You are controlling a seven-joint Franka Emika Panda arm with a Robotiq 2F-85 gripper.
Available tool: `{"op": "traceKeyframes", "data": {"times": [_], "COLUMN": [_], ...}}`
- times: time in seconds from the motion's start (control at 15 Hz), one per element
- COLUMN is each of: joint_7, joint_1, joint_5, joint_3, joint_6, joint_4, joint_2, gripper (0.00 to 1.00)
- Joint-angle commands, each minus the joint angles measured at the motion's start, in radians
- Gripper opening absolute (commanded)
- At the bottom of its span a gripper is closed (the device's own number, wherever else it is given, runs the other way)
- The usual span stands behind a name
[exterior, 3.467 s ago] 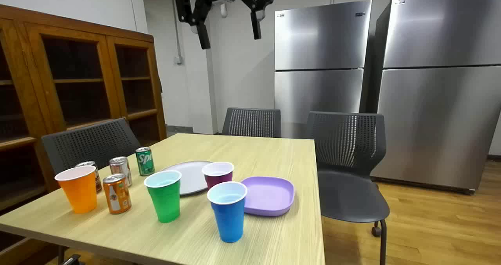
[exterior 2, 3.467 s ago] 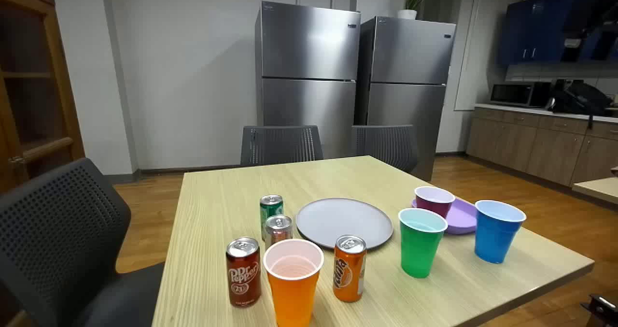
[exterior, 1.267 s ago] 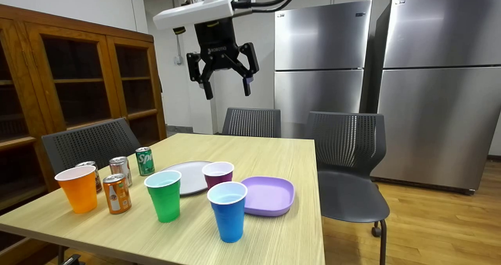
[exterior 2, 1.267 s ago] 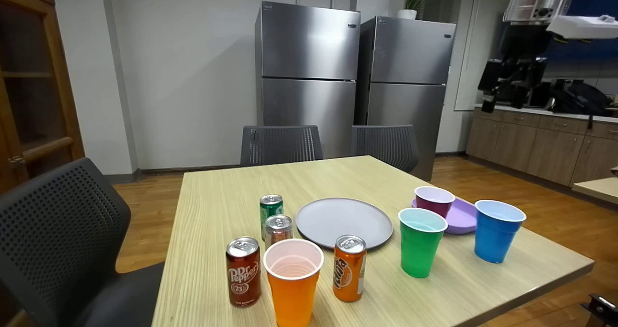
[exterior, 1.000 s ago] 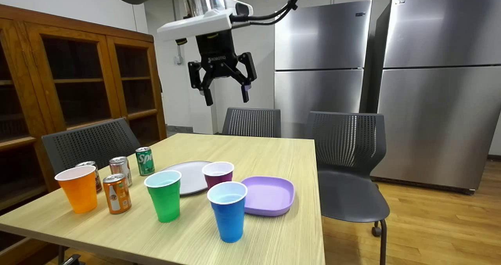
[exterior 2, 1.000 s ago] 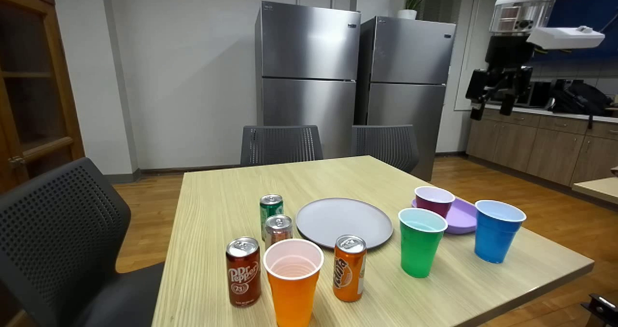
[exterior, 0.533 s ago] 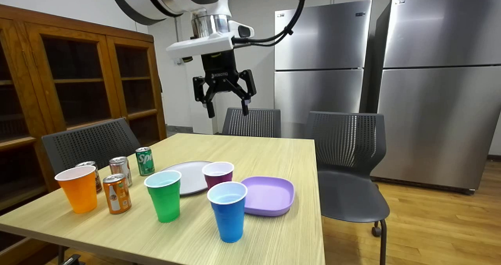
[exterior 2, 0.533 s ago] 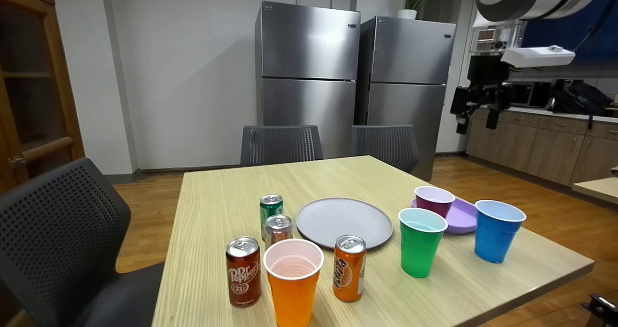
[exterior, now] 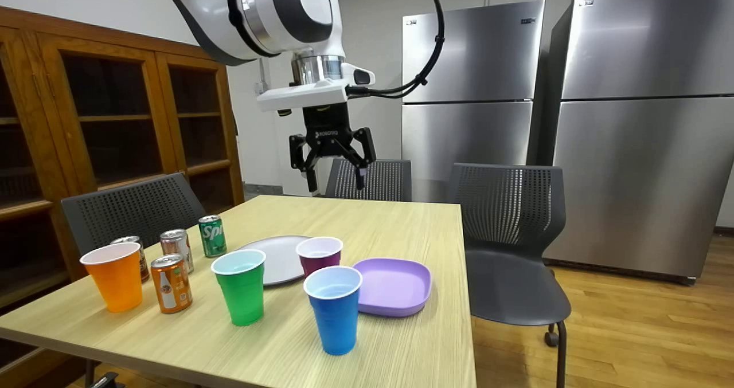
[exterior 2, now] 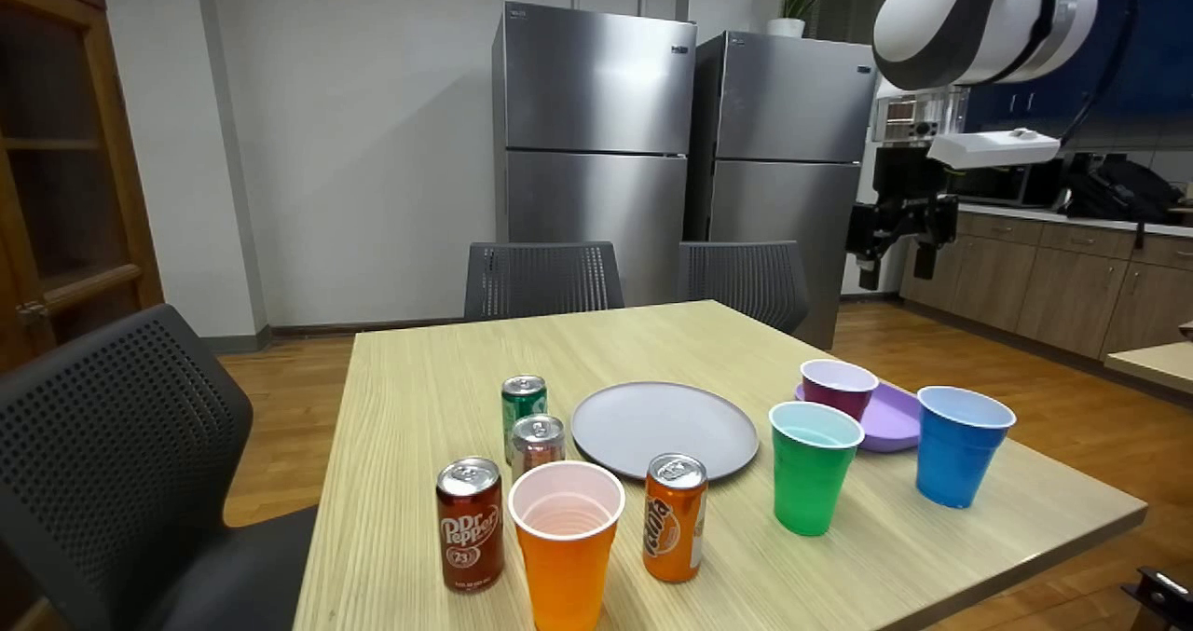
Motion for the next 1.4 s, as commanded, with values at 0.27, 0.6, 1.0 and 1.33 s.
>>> {"op": "traceKeyframes", "data": {"times": [0.27, 0.6, 1.0, 1.33], "joint_7": [0.035, 0.06, 0.075, 0.086], "joint_1": [0.005, 0.011, 0.013, 0.013], "joint_5": [0.001, -0.01, -0.008, -0.003], "joint_3": [0.023, 0.027, 0.025, 0.025], "joint_6": [0.021, 0.032, 0.037, 0.032], "joint_4": [0.074, 0.094, 0.123, 0.151], "joint_2": [0.126, 0.194, 0.274, 0.33], "gripper": [1.0, 1.0, 1.0, 1.0]}}
